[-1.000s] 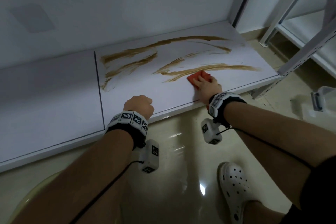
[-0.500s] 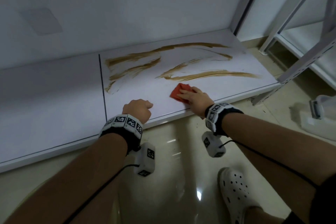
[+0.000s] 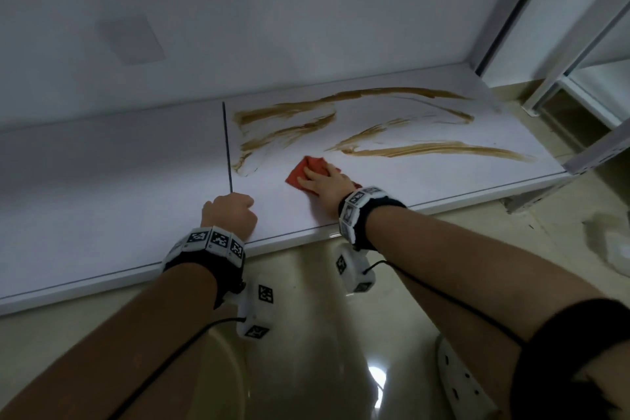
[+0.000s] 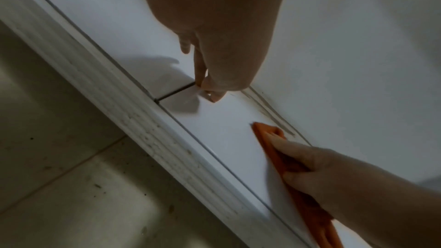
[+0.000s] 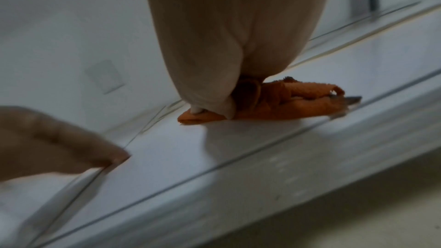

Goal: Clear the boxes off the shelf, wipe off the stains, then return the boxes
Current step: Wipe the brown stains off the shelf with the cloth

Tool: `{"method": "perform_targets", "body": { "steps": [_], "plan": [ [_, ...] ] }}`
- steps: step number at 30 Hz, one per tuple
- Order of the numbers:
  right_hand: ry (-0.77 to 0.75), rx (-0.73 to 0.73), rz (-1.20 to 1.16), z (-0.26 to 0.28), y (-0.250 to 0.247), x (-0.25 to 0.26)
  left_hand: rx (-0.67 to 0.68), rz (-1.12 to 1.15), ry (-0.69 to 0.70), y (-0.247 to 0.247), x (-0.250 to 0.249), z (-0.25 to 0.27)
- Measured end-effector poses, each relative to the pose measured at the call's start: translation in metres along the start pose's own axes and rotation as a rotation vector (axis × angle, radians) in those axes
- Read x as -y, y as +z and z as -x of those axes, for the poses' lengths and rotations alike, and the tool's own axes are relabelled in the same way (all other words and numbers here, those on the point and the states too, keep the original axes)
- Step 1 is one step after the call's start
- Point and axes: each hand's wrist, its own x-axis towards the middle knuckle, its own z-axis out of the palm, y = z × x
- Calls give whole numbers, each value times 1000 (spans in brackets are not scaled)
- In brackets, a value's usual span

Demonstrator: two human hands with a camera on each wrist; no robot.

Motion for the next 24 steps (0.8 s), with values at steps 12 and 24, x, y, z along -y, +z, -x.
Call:
{"method": "perform_targets", "body": {
  "steps": [12, 24],
  "plan": [
    [89, -59, -16, 21, 11, -29, 74, -6, -71, 1, 31, 10],
    [114, 63, 116, -38, -26, 55, 245, -98, 40, -15, 50, 7]
  ]
}}
